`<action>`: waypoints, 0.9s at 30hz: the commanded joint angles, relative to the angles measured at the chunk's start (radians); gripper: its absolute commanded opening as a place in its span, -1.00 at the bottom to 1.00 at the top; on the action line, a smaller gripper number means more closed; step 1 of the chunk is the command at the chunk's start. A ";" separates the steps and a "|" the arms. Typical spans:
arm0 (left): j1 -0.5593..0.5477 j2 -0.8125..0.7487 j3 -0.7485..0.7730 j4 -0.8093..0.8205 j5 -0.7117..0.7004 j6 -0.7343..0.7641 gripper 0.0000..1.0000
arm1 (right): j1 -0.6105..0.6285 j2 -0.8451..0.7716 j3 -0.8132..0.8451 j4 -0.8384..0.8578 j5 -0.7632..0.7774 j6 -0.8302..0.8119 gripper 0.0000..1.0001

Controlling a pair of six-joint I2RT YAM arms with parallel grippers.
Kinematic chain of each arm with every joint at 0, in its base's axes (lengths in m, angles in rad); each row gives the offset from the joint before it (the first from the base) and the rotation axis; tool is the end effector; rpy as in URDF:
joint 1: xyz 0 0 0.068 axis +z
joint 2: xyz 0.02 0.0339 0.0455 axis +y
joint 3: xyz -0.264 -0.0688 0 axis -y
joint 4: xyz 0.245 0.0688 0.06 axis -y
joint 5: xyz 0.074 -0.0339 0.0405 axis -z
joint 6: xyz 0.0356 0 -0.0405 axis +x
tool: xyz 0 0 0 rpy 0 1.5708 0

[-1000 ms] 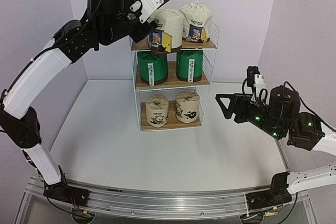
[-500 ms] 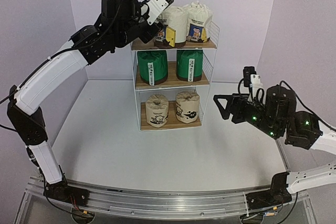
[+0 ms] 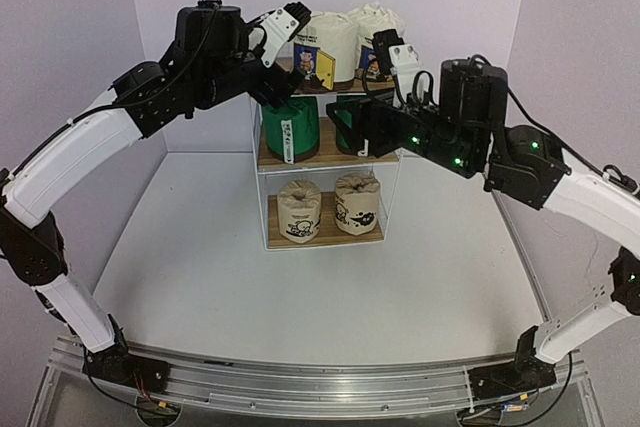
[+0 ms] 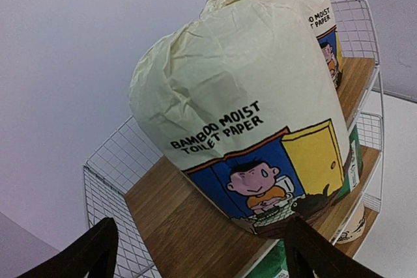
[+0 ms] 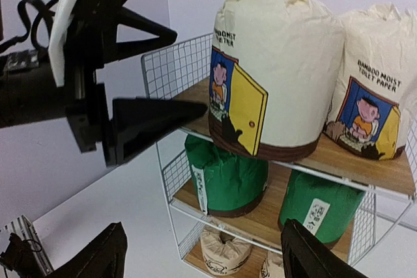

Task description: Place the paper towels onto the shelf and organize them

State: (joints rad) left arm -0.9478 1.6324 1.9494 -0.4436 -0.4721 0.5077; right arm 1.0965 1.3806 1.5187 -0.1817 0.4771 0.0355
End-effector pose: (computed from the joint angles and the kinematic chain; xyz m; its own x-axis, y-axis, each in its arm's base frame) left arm 0.2204 -0.2790 0.4970 0.1593 0.5204 -0.8390 0.4379 0.7244 0.5325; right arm 0.1561 0.2683 0.4613 -0.0405 -0.0099 -0.9991 -0.5797 0.8147 0.0155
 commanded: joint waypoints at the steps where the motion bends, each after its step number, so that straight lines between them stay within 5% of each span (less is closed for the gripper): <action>1: 0.005 -0.152 -0.062 0.002 0.086 -0.133 0.98 | -0.011 0.109 0.171 0.037 0.071 -0.112 0.55; 16: 0.005 -0.683 -0.757 0.257 0.093 -0.689 0.99 | -0.205 0.323 0.418 0.039 -0.115 -0.037 0.53; 22: 0.006 -0.740 -0.834 0.219 0.050 -0.754 0.99 | -0.262 0.392 0.474 0.045 -0.215 0.040 0.17; 27: 0.005 -0.735 -0.864 0.211 0.047 -0.775 0.99 | -0.291 0.438 0.503 0.056 -0.353 0.046 0.08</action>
State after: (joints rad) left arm -0.9470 0.9051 1.0978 -0.2515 -0.4035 -0.2154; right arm 0.8275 1.7788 1.9759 -0.1639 0.2583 0.0523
